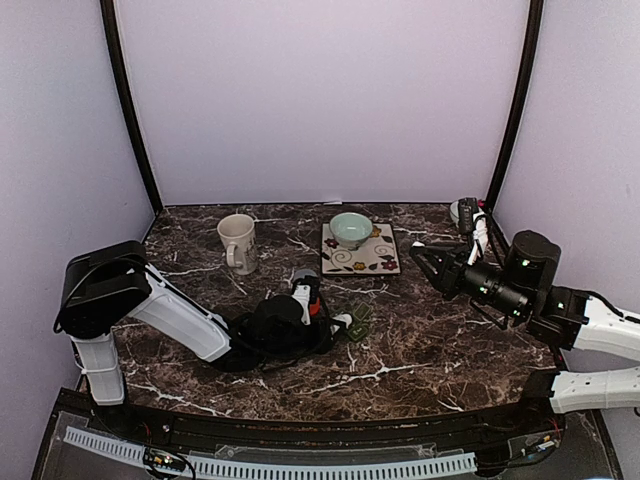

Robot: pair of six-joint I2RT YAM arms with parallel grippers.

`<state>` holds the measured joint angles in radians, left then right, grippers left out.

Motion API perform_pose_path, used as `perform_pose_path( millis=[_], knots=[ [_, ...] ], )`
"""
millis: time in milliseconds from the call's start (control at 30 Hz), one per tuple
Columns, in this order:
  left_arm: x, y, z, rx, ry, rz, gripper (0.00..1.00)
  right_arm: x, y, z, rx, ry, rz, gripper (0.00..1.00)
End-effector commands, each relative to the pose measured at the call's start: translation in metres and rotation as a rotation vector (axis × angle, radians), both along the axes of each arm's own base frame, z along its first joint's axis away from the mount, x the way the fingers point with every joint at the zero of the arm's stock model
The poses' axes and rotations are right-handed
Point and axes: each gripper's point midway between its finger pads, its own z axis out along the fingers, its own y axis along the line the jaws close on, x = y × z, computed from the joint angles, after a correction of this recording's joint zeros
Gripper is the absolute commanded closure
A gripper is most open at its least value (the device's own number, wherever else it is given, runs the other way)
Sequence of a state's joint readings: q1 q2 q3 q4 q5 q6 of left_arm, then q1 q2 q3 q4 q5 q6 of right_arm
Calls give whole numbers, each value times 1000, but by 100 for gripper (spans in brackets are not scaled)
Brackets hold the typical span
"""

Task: Sort the pills into containers
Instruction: Pour the pill into the compartment of the pill container.

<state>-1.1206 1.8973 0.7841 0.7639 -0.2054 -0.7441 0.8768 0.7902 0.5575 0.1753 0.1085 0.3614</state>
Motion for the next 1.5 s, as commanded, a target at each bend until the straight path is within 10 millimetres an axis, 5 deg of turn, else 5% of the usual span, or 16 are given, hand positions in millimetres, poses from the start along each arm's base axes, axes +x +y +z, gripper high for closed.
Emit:
perform_pose_path(
  millis=[0,967,1467],
  knots=[
    [3,-5,28,-36,-42,6,100,0,-3,5,27,-11,-3,100],
    [-9,4,25,-190,-24,-40,100,-2,-3,3,39,5,2,100],
    [-29,13,55,-415,-62,-153,100,-8,-1,11,63,-1,31,100]
  ],
)
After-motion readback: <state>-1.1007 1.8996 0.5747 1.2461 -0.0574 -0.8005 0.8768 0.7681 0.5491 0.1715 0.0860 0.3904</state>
